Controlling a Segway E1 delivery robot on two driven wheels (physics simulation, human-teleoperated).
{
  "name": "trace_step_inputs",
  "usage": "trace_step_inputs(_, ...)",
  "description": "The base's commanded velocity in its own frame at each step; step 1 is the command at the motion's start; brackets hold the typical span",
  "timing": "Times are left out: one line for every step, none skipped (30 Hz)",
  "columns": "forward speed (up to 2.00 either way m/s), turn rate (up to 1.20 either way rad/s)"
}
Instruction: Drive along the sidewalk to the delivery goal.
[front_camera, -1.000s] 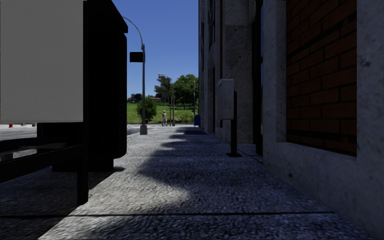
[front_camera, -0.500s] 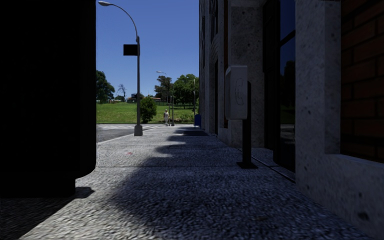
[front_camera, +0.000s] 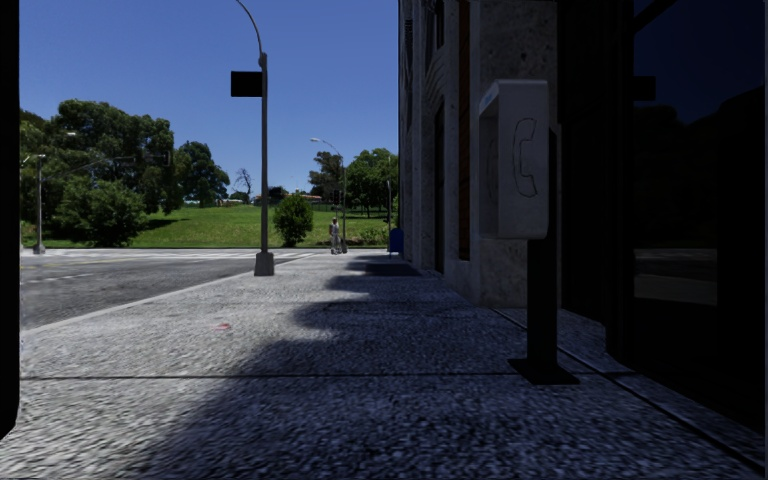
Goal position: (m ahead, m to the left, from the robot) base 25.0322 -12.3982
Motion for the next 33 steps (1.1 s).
trace_step_inputs(2.0, 0.0)
trace_step_inputs(2.0, 0.0)
trace_step_inputs(2.0, 0.0)
trace_step_inputs(2.0, 0.0)
trace_step_inputs(2.0, 0.0)
trace_step_inputs(2.0, 0.0)
trace_step_inputs(2.0, 0.0)
trace_step_inputs(2.0, 0.0)
trace_step_inputs(2.0, 0.0)
trace_step_inputs(2.0, 0.0)
trace_step_inputs(2.0, 0.0)
trace_step_inputs(2.0, 0.0)
trace_step_inputs(2.0, 0.0)
trace_step_inputs(2.0, 0.0)
trace_step_inputs(2.0, 0.0)
trace_step_inputs(2.0, 0.0)
trace_step_inputs(2.0, 0.0)
trace_step_inputs(2.0, 0.0)
trace_step_inputs(2.0, 0.0)
trace_step_inputs(2.0, 0.0)
trace_step_inputs(2.0, 0.0)
trace_step_inputs(2.0, 0.0)
trace_step_inputs(2.0, 0.0)
trace_step_inputs(2.0, 0.0)
trace_step_inputs(2.0, 0.0)
trace_step_inputs(2.0, 0.0)
trace_step_inputs(2.0, 0.0)
trace_step_inputs(2.0, 0.0)
trace_step_inputs(2.0, 0.0)
trace_step_inputs(2.0, 0.0)
trace_step_inputs(2.0, 0.0)
trace_step_inputs(2.0, 0.0)
trace_step_inputs(2.0, 0.0)
